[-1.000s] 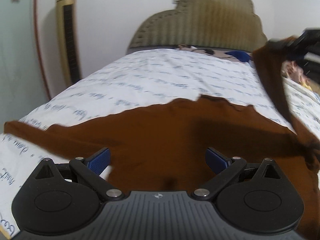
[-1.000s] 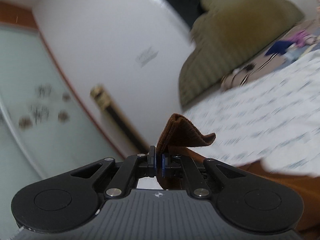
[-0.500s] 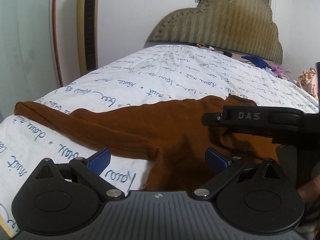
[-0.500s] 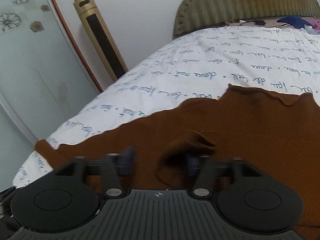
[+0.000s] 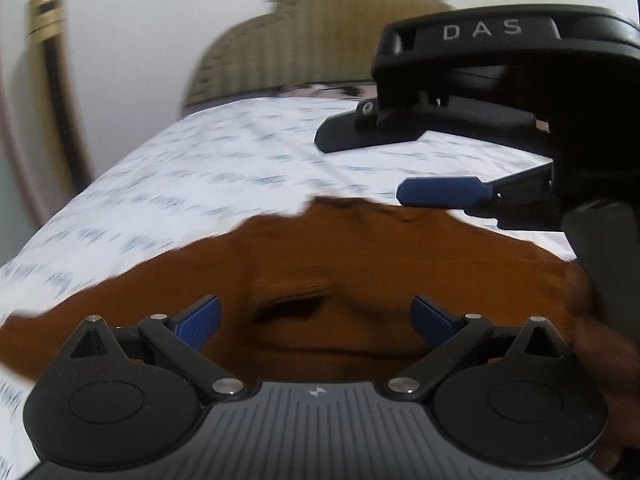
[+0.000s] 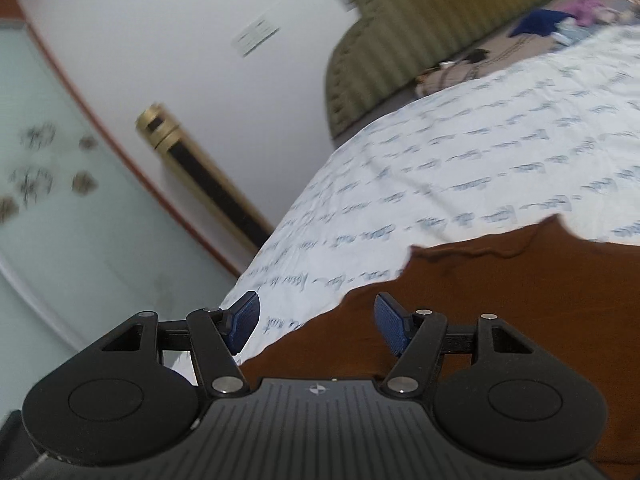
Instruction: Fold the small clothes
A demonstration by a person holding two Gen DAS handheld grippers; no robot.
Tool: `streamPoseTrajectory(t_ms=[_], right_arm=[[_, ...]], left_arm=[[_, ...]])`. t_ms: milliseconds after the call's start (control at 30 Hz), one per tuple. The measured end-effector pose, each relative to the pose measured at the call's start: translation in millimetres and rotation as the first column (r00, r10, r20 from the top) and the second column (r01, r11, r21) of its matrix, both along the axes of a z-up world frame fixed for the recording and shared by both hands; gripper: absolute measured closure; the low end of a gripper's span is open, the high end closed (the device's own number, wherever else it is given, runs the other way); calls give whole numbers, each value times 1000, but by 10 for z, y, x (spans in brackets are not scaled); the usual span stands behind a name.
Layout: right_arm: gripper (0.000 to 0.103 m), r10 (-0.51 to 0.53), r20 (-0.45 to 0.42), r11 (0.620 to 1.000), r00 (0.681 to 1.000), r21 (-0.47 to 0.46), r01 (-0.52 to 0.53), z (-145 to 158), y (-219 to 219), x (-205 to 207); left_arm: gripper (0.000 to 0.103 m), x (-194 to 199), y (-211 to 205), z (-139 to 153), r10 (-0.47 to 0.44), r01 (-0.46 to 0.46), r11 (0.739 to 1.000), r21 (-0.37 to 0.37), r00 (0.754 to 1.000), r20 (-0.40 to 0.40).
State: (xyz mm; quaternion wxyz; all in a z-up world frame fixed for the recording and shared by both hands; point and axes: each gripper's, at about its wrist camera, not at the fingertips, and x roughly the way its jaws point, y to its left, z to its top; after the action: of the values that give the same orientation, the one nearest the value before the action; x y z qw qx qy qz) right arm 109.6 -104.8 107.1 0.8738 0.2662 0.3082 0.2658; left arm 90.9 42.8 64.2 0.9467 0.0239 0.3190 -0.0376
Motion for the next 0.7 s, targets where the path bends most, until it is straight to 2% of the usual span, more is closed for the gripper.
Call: streamPoseTrajectory(t_ms=[133, 233, 333, 367, 467, 533, 600, 667, 700], right_arm=[[38, -156, -43, 987, 987, -43, 154, -220, -543, -133], [38, -268, -117, 963, 956, -50, 264, -458, -946, -307], [38, -347, -182, 937, 920, -101, 334, -641, -1178, -430], [40, -376, -199, 926, 905, -122, 358, -685, -1241, -466], [57, -433, -226, 900, 873, -159, 405, -814, -1448, -575], [72, -463, -234, 885, 855, -163, 435, -850, -1588, -691], [77, -471, -245, 882, 848, -167, 441, -873, -1652, -730], [75, -470, -236, 881, 850, -180, 437, -838, -1642, -738], [70, -470, -226, 880, 853, -194, 434, -786, -1608, -724]], left_arm=[[1, 220, -252, -84, -24, 23, 998, 52, 1000, 14], [1, 408, -311, -170, -15, 16, 998, 66, 1000, -15], [1, 521, -291, -279, 31, -27, 993, 114, 999, -33], [1, 537, -250, -314, 52, -46, 991, 124, 998, -38], [1, 580, -41, -401, 135, -126, 980, 156, 989, -55], [1, 617, 151, -445, 191, -178, 972, 153, 978, -78], [1, 609, 342, -450, 245, -232, 962, 146, 966, -81], [1, 578, 507, -410, 302, -290, 945, 151, 951, -62], [1, 557, 579, -389, 331, -320, 935, 156, 942, -51]])
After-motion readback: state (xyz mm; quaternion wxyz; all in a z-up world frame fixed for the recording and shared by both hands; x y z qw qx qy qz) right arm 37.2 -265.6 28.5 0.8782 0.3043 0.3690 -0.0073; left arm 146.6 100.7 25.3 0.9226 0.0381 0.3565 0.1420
